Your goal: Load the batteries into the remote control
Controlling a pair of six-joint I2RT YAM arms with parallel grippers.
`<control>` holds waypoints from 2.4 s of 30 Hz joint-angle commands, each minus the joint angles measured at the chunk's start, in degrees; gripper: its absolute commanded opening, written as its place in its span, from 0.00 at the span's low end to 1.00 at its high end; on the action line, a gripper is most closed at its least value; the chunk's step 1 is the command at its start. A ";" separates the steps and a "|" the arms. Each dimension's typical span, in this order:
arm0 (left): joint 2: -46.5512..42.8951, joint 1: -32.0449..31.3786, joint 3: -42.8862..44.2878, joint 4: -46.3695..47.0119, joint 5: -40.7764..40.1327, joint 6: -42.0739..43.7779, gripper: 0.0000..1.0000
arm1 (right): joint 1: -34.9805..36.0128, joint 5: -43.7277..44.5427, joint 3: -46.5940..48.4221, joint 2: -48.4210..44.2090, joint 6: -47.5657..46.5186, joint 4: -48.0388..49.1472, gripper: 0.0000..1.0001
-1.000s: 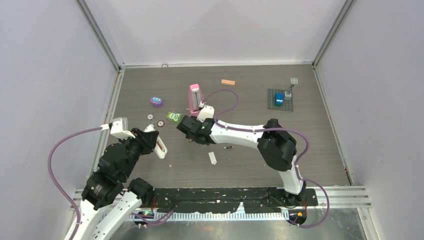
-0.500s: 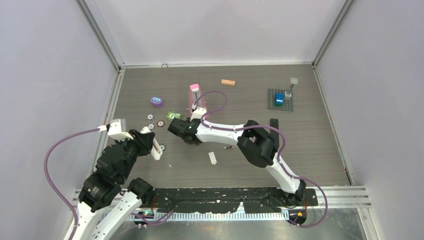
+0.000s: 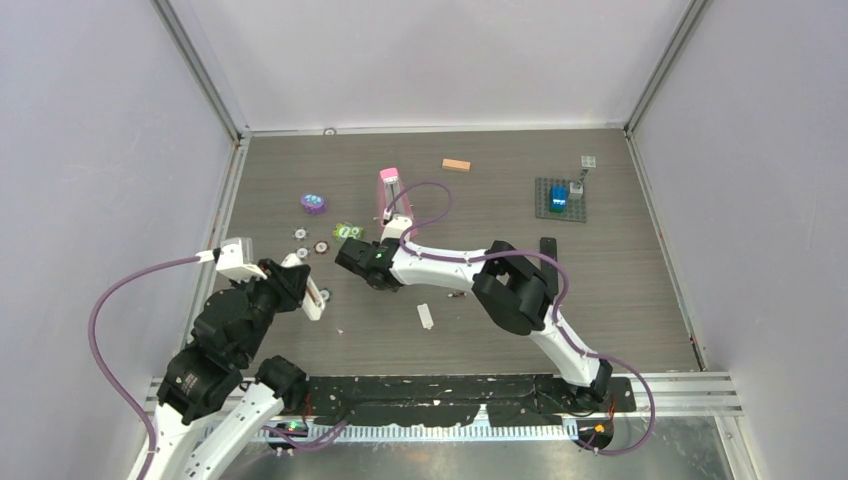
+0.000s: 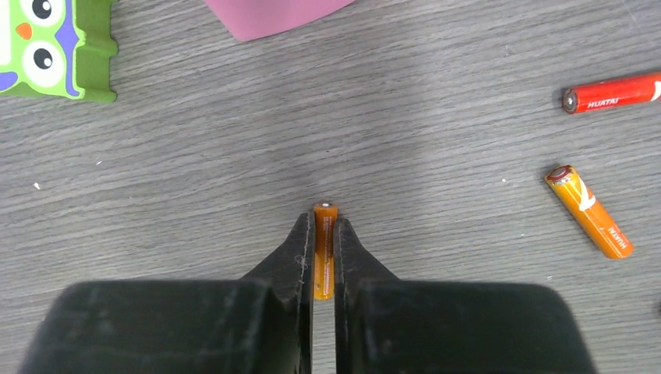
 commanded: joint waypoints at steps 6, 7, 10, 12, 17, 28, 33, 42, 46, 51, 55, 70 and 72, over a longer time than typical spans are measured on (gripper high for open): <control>0.35 0.02 -0.49 2.82 7.78 -0.74 0.00 | 0.29 1.31 -13.86 -14.17 -11.01 11.55 0.05; 0.56 0.02 -0.65 3.29 9.22 -0.95 0.00 | 0.32 1.22 -17.60 -16.31 -12.29 12.88 0.05; 1.16 0.02 -1.59 6.35 14.57 -1.75 0.00 | 0.40 -0.33 -26.85 -28.54 -18.17 20.45 0.05; 1.69 0.02 -2.49 9.14 18.13 -2.77 0.00 | 0.50 -1.61 -33.38 -36.22 -21.04 24.27 0.05; 5.06 0.07 -5.08 18.51 25.36 -8.45 0.00 | 1.16 -4.39 -45.86 -53.55 -27.48 33.13 0.05; 16.73 0.03 -5.89 34.27 33.15 -26.14 0.00 | 6.38 -11.35 -48.84 -72.13 -44.81 50.10 0.05; 17.57 0.03 -5.52 33.71 35.10 -29.92 0.00 | 10.51 -12.51 -48.84 -70.04 -50.41 55.93 0.06; 16.91 0.07 -2.07 26.96 35.53 -34.47 0.00 | 14.62 -11.90 -48.35 -65.11 -54.26 60.63 0.05; 16.97 0.04 -0.80 24.58 36.72 -36.11 0.00 | 14.82 -13.22 -49.33 -64.11 -55.03 62.76 0.06; 16.60 0.04 -0.90 24.76 37.79 -37.92 0.00 | 14.94 -12.14 -50.78 -63.21 -55.58 64.53 0.05; 16.27 0.04 -0.94 25.30 38.71 -38.68 0.00 | 14.98 -11.32 -52.56 -63.54 -56.50 66.62 0.05; 15.98 0.02 -0.56 26.39 38.96 -39.15 0.00 | 15.38 -11.06 -57.03 -64.64 -54.86 65.91 0.05; 16.07 0.02 -0.50 26.38 38.97 -39.06 0.00 | 15.39 -11.04 -57.86 -65.38 -53.98 65.04 0.05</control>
